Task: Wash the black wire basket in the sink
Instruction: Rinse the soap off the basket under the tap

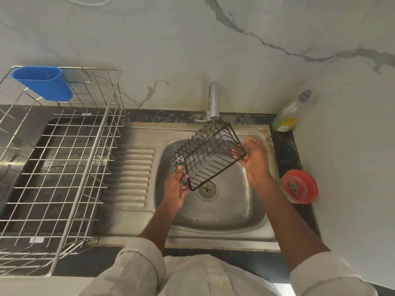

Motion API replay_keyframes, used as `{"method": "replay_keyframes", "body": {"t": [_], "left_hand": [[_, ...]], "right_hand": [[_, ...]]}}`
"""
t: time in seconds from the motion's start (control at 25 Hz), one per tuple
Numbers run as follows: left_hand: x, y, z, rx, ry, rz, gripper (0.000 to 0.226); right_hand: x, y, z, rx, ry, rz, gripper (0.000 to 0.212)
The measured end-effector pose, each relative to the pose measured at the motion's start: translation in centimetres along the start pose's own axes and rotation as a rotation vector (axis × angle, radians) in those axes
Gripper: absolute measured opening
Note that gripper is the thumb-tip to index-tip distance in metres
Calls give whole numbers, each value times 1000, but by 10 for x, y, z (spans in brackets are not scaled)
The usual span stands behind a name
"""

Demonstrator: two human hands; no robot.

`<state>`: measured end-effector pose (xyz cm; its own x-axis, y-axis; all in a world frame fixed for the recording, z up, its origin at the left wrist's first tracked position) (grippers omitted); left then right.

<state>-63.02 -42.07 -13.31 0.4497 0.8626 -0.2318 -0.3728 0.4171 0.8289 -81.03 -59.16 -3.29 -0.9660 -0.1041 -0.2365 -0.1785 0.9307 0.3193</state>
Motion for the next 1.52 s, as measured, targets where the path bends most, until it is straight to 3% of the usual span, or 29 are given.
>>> {"method": "replay_keyframes", "body": {"t": [0.08, 0.2, 0.36, 0.6, 0.72, 0.8, 0.88, 1.04, 1.16, 1.28, 1.52], "left_hand": [[-1, 5, -7, 43, 55, 2, 37], [1, 16, -9, 168, 40, -5, 25], [6, 19, -3, 262, 19, -2, 32], [-5, 2, 39, 256, 221, -89, 55], [-14, 6, 64, 200, 37, -104, 41], [-21, 2, 80, 90, -250, 8, 26], [-28, -7, 96, -70, -470, 89, 15], [-64, -3, 136, -318, -639, -38, 20], [-107, -6, 150, -242, -593, -259, 63], [-138, -9, 157, -151, -496, -348, 87], [-150, -15, 151, -170, -267, -294, 78]], "right_hand": [[-17, 2, 4, 7, 112, 47, 35], [-51, 1, -1, 1, 220, -19, 32], [-77, 6, -14, 13, 381, -232, 26], [-72, -11, -26, 136, 663, -597, 30], [-77, -21, -31, 170, 756, -695, 29], [-82, -24, -31, 191, 757, -724, 27], [-80, -27, -31, 193, 688, -671, 26], [-58, -32, -33, 148, 432, -432, 28], [-43, -34, -32, 127, 354, -383, 29], [-31, -34, -25, 106, 334, -364, 33], [-12, -32, -11, 73, 318, -259, 31]]}}
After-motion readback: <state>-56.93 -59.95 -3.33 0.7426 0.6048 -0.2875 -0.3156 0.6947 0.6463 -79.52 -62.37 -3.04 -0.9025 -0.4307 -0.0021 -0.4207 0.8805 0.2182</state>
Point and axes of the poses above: each hand's wrist, its own y-axis away from the middle knuckle, its own x-axis out of the back of the hand, z = x × y, the point moved 1 cm from there along -y, towards the middle knuckle, and after that the axes turned 8 degrees about x, right-handed, at the moved point
